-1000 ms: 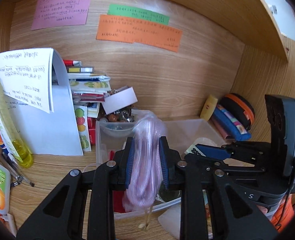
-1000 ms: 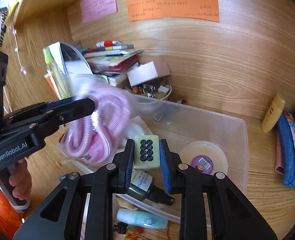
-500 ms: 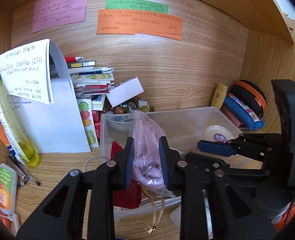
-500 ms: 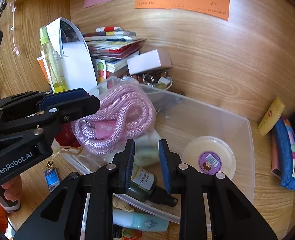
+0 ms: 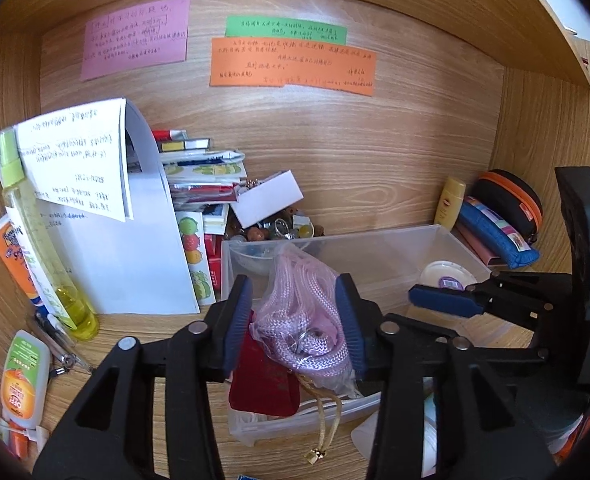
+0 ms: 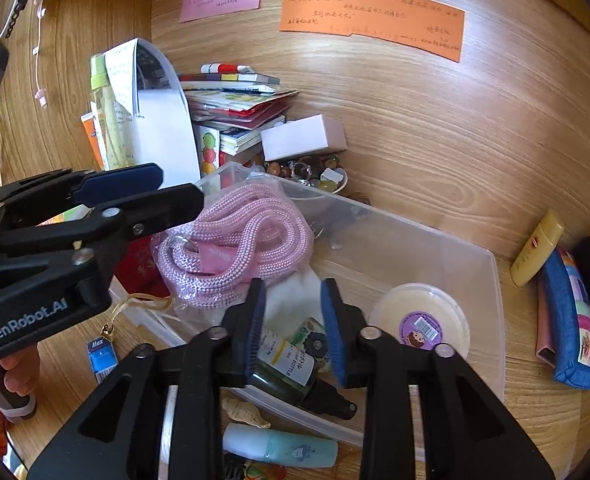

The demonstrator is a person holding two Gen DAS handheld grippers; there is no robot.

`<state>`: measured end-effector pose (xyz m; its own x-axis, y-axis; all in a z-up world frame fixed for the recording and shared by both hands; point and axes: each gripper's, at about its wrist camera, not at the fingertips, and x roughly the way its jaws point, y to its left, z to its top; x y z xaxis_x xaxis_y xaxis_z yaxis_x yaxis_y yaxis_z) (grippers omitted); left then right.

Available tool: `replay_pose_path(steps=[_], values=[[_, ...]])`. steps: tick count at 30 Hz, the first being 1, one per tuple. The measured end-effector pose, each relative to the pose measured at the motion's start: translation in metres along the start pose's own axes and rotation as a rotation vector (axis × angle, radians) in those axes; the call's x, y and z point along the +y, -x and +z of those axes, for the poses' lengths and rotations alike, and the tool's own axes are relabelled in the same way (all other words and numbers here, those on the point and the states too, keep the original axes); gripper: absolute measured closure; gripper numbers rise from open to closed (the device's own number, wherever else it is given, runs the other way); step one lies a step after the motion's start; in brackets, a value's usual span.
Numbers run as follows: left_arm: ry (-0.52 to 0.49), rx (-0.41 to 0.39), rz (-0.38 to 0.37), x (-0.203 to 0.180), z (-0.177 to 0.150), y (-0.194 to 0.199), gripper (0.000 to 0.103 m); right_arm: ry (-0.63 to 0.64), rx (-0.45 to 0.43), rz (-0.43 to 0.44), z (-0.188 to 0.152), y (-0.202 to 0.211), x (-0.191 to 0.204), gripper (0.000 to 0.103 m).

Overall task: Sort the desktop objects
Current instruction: 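Lower both items into the clear box and open both grippers, then withdraw both grippers from the box toward the remaining items on the desk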

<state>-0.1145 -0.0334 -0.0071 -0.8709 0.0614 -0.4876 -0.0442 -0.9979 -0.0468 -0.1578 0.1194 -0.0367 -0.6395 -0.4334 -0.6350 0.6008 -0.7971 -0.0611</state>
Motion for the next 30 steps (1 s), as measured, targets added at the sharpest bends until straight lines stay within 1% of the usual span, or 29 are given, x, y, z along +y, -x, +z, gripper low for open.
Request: replay_pose_path(steps=[1,3,4,5,6,7,8,9,10,11,12,13,15,17,20,22,24,27,30], values=[[-0.002,-0.008,0.006,0.000,0.000,0.002,0.050,-0.006,-0.004,-0.002,0.000,0.000,-0.001,0.064],[-0.006,-0.031,0.022,-0.001,0.001,0.006,0.042,-0.015,-0.019,-0.006,0.001,0.003,-0.003,0.058],[-0.008,-0.044,0.030,-0.001,0.001,0.008,0.041,-0.019,-0.024,-0.008,0.001,0.004,-0.004,0.057],[-0.011,-0.055,0.038,-0.001,0.001,0.010,0.040,-0.026,-0.029,-0.009,0.002,0.006,-0.006,0.050],[-0.012,-0.063,0.045,-0.001,0.002,0.012,0.038,-0.033,-0.031,-0.010,0.003,0.007,-0.007,0.041],[-0.010,-0.072,0.051,-0.001,0.002,0.013,0.034,-0.040,-0.033,-0.013,0.003,0.007,-0.008,0.037],[-0.009,-0.077,0.054,0.000,0.003,0.014,0.032,-0.048,-0.038,-0.018,0.004,0.009,-0.010,0.030],[-0.007,-0.082,0.058,0.001,0.003,0.016,0.028,-0.053,-0.043,-0.022,0.004,0.010,-0.010,0.028],[-0.005,-0.088,0.061,0.001,0.004,0.017,0.027,-0.053,-0.049,-0.026,0.005,0.011,-0.011,0.027],[-0.001,-0.091,0.062,0.003,0.004,0.018,0.026,-0.052,-0.050,-0.029,0.005,0.012,-0.012,0.024],[0.001,-0.092,0.062,0.004,0.005,0.019,0.020,-0.054,-0.052,-0.032,0.005,0.013,-0.013,0.019],[0.005,-0.093,0.067,0.005,0.005,0.020,0.010,-0.057,-0.056,-0.033,0.006,0.014,-0.014,0.018],[0.016,-0.106,0.083,0.008,0.006,0.022,0.005,-0.054,-0.066,-0.040,0.007,0.017,-0.016,0.018],[0.011,-0.103,0.081,0.010,0.006,0.022,0.005,-0.049,-0.083,-0.062,0.008,0.024,-0.018,0.018],[-0.004,-0.084,0.091,0.012,0.005,0.021,0.005,-0.073,-0.093,-0.052,0.009,0.037,-0.025,0.018],[-0.005,-0.068,0.100,0.013,0.003,0.022,0.005,-0.094,-0.097,-0.045,0.007,0.047,-0.031,0.015],[-0.007,-0.042,0.097,0.015,0.000,0.023,0.005,-0.105,-0.101,-0.052,0.001,0.058,-0.036,0.013],[-0.006,-0.036,0.092,0.019,-0.006,0.034,0.004,-0.101,-0.105,-0.083,-0.012,0.072,-0.043,0.013],[-0.011,-0.022,0.075,0.022,-0.015,0.045,0.002,-0.094,-0.096,-0.103,-0.028,0.081,-0.049,0.013]])
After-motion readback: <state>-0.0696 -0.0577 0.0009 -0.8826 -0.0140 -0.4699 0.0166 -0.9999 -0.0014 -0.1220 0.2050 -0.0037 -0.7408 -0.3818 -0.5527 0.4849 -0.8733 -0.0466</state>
